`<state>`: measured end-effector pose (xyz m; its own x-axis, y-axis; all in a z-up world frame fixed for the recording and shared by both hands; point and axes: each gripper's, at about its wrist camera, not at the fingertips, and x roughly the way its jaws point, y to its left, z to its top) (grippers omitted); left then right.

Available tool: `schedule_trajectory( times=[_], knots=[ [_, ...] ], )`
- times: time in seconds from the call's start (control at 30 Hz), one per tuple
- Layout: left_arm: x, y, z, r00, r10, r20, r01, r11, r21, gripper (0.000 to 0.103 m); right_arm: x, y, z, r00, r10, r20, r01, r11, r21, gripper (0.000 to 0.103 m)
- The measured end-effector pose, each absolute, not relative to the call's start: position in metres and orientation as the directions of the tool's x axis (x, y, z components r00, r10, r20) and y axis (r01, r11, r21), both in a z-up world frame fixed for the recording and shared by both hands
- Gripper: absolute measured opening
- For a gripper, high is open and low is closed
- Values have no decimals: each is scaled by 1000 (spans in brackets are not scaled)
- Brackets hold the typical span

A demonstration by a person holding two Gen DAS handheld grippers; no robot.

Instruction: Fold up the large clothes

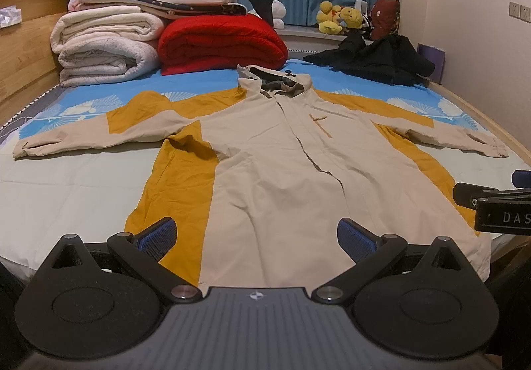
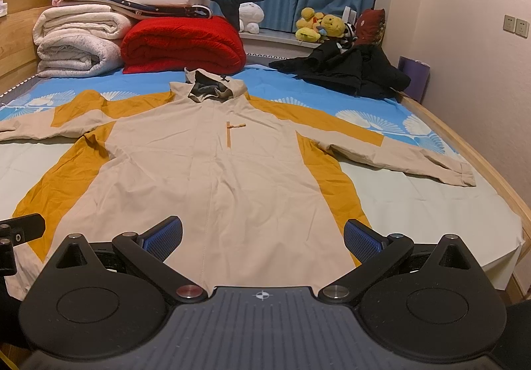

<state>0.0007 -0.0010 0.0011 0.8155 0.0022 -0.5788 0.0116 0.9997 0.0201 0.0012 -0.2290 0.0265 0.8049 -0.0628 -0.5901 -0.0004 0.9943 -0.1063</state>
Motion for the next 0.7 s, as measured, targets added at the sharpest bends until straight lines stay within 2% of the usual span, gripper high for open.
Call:
schedule_trajectory(
  times=[0.7],
  knots=[
    [0,-18,5,810,-4,-587,20,1000,21,103,1,-227,23,803,-59,-593,-4,995,-104,102]
  ],
)
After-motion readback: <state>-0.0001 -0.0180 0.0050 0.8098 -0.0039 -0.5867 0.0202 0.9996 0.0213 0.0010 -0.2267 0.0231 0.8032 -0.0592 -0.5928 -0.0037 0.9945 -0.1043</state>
